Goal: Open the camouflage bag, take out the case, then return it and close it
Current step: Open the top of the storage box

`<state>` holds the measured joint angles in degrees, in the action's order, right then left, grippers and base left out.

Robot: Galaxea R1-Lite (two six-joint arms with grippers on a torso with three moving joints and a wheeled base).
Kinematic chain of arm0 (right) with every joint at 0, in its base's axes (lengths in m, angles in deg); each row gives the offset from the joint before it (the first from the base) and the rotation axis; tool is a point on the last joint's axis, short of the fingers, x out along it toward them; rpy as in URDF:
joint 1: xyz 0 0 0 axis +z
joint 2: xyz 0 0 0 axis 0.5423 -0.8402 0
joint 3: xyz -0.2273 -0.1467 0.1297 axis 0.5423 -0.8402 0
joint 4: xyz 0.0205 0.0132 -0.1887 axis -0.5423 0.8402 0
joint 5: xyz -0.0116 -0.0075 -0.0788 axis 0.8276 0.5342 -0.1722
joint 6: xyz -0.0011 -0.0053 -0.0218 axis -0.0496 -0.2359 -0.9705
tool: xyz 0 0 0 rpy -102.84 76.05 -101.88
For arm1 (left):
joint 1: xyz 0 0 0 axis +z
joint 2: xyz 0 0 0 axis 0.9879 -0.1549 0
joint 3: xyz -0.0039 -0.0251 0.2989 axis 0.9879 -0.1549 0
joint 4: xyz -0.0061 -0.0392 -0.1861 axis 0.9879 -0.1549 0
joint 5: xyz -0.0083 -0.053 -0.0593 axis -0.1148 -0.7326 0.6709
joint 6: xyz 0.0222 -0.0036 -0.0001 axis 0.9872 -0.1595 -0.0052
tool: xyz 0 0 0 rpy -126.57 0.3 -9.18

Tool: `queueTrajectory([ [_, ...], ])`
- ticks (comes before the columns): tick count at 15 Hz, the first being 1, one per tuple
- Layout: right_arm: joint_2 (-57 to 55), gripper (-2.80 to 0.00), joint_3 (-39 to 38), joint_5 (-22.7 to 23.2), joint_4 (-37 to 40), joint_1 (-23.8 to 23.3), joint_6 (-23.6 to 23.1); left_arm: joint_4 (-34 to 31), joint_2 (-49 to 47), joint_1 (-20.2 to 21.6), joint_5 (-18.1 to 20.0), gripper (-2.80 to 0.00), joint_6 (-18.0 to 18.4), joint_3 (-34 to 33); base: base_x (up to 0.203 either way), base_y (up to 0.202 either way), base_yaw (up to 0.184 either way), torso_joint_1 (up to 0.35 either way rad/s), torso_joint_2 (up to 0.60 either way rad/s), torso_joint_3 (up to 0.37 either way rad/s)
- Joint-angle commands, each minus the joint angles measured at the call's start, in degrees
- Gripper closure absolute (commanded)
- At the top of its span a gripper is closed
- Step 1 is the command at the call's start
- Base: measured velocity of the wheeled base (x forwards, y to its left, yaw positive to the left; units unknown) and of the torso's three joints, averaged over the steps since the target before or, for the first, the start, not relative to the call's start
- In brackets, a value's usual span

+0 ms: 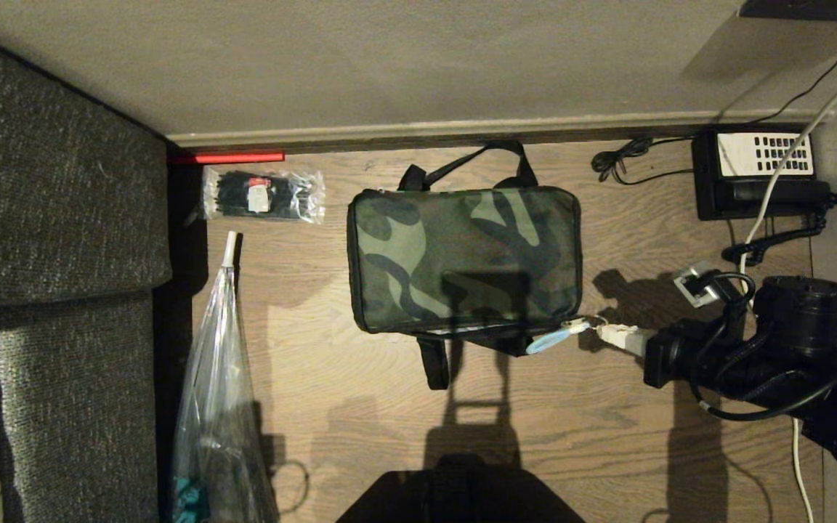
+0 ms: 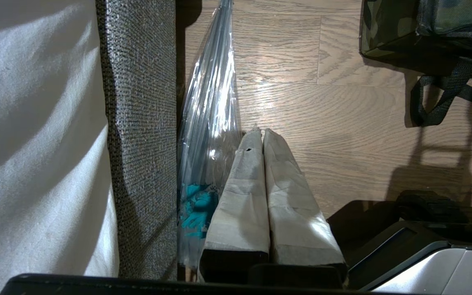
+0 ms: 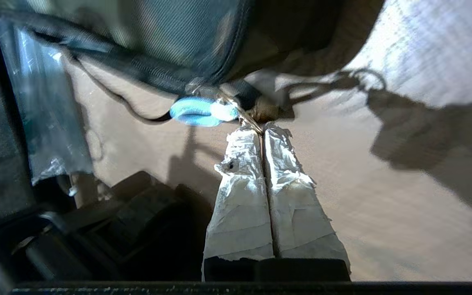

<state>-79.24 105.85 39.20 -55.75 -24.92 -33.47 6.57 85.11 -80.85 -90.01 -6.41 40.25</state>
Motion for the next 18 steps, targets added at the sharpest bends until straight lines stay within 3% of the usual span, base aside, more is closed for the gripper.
queueTrajectory([
  [1,-0.3,0.00,-1.2,0.2,-0.3,2.4,0.5,0.0,0.0,0.0,0.0,0.00,0.0,-0.2,0.000,0.000,0.000,0.000,0.00,0.000],
  [5,-0.3,0.00,-1.2,0.2,-0.3,2.4,0.5,0.0,0.0,0.0,0.0,0.00,0.0,-0.2,0.000,0.000,0.000,0.000,0.00,0.000],
  [8,-0.2,0.00,-1.8,0.2,-0.4,5.8,2.6,0.0,0.0,0.0,0.0,0.00,0.0,-0.2,0.000,0.000,0.000,0.000,0.00,0.000],
  [15,0.8,0.00,-1.9,0.2,-0.3,6.2,3.1,0.0,0.0,0.0,0.0,0.00,0.0,-0.2,0.000,0.000,0.000,0.000,0.00,0.000],
  [18,0.8,0.00,-1.8,0.5,-0.3,4.2,2.4,0.0,0.0,0.0,0.0,0.00,0.0,-0.2,0.000,0.000,0.000,0.000,0.00,0.000],
])
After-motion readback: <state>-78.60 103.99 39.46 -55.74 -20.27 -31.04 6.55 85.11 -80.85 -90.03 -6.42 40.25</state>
